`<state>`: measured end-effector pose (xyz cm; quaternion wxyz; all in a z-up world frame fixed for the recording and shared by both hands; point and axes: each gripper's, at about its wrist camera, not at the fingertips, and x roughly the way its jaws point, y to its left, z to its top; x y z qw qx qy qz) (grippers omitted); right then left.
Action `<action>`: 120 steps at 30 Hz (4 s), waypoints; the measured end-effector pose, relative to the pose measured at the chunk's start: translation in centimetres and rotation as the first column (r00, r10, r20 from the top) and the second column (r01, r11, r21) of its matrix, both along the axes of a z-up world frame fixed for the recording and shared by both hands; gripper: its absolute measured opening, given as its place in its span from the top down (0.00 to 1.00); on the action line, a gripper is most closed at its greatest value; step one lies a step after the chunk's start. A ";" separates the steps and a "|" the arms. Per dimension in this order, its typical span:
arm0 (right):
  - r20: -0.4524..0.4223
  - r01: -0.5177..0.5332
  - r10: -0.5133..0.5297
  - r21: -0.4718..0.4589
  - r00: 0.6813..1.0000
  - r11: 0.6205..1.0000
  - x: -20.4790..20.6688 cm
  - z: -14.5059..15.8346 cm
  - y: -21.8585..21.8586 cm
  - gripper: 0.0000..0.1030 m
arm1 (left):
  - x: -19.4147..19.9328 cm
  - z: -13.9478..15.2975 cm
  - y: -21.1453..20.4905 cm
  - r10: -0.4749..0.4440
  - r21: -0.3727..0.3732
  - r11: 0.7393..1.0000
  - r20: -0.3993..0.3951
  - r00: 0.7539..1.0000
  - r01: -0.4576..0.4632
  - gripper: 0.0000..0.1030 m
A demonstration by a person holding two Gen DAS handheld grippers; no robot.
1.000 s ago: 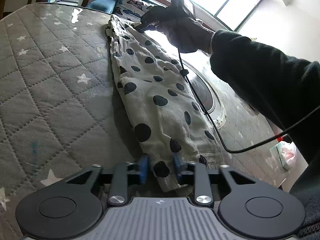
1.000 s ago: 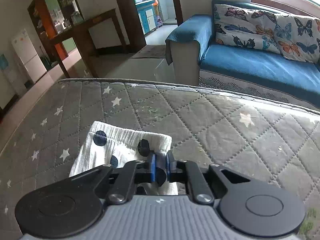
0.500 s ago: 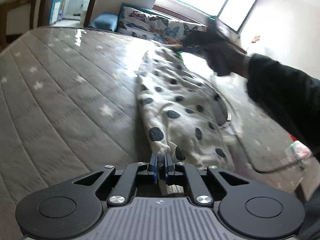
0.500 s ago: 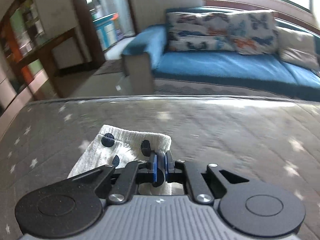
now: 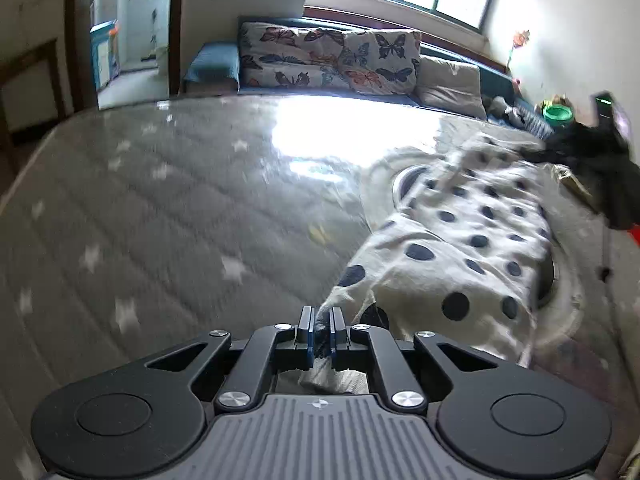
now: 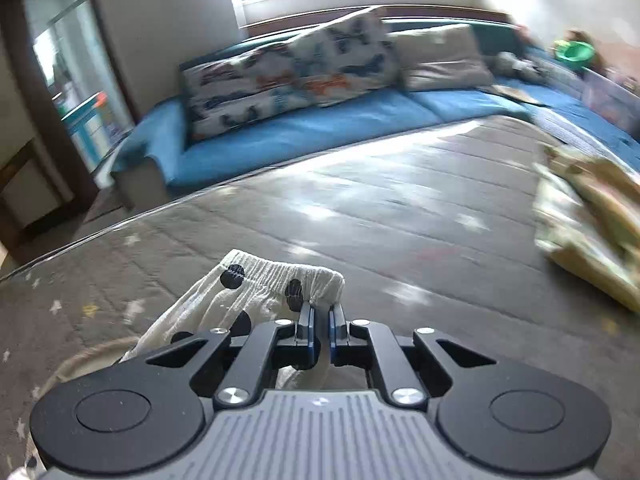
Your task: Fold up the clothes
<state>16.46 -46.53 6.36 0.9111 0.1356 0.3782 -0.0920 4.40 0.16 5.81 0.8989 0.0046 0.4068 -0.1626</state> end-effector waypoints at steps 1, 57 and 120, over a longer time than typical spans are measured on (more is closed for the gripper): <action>0.002 0.031 -0.031 0.004 1.000 1.000 -1.3 0.0 -0.9 0.94 | 0.8 0.0 -0.1 -0.015 0.006 1.000 0.002 1.000 0.015 0.92; 0.080 0.086 -0.108 0.232 0.991 0.969 -17.4 -1.1 -8.3 0.96 | -6.1 1.7 2.5 0.148 -0.352 0.922 -0.063 0.987 -0.160 0.98; 0.109 -0.129 0.134 -0.049 0.985 0.990 -9.3 -0.7 -6.7 0.78 | 2.7 0.0 -0.7 0.155 -0.145 0.979 0.059 0.986 -0.145 0.80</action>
